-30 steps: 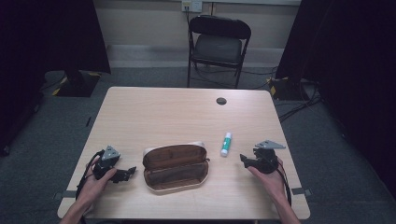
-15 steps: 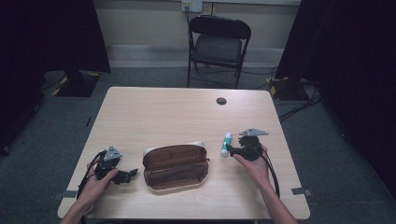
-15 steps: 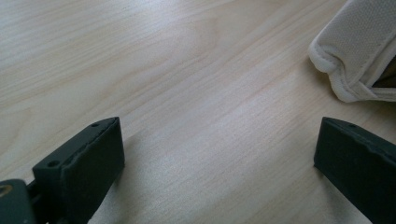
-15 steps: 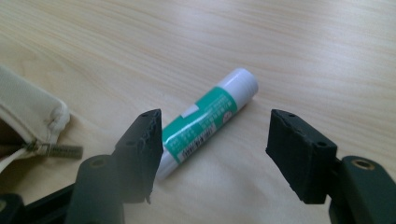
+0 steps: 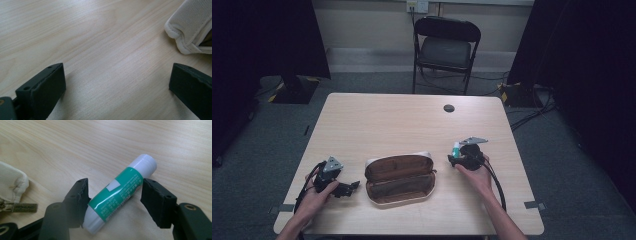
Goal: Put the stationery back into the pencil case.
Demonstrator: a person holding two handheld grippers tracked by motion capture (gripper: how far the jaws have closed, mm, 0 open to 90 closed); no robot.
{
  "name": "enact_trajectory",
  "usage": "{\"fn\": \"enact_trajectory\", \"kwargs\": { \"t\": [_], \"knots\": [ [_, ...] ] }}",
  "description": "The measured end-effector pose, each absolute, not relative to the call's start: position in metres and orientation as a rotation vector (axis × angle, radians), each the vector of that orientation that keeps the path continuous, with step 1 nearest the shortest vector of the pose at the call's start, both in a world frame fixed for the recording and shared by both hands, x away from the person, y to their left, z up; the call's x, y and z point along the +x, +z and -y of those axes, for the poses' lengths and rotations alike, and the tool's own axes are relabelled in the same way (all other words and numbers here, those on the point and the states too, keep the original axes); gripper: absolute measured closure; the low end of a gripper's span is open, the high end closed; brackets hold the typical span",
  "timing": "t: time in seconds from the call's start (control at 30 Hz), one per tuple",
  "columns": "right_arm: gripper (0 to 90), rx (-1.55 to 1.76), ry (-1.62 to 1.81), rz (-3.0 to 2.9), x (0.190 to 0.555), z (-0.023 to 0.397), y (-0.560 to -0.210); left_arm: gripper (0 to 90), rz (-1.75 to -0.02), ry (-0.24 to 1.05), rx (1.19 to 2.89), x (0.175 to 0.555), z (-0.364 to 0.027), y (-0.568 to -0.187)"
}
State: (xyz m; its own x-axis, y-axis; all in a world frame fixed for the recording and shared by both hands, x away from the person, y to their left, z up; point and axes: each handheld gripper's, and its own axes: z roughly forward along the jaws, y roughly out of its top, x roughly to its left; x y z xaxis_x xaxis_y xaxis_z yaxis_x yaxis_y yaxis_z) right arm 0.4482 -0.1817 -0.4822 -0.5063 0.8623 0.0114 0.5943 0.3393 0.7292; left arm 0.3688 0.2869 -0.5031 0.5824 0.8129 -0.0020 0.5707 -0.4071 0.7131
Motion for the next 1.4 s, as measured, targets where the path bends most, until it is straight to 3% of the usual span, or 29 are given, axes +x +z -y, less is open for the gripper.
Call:
{"fn": "enact_trajectory", "kwargs": {
  "t": [0.77, 1.4],
  "knots": [
    [64.0, 1.309, 0.935, -2.222, 0.452, 0.191, -0.491, 0.0, -1.093, 0.459, 2.135, 0.371, -0.286, -0.503],
    [66.2, 1.308, 0.925, -2.237, 0.449, 0.193, -0.490, 0.0, -1.091, 0.462, 2.139, 0.372, -0.286, -0.503]
  ]
}}
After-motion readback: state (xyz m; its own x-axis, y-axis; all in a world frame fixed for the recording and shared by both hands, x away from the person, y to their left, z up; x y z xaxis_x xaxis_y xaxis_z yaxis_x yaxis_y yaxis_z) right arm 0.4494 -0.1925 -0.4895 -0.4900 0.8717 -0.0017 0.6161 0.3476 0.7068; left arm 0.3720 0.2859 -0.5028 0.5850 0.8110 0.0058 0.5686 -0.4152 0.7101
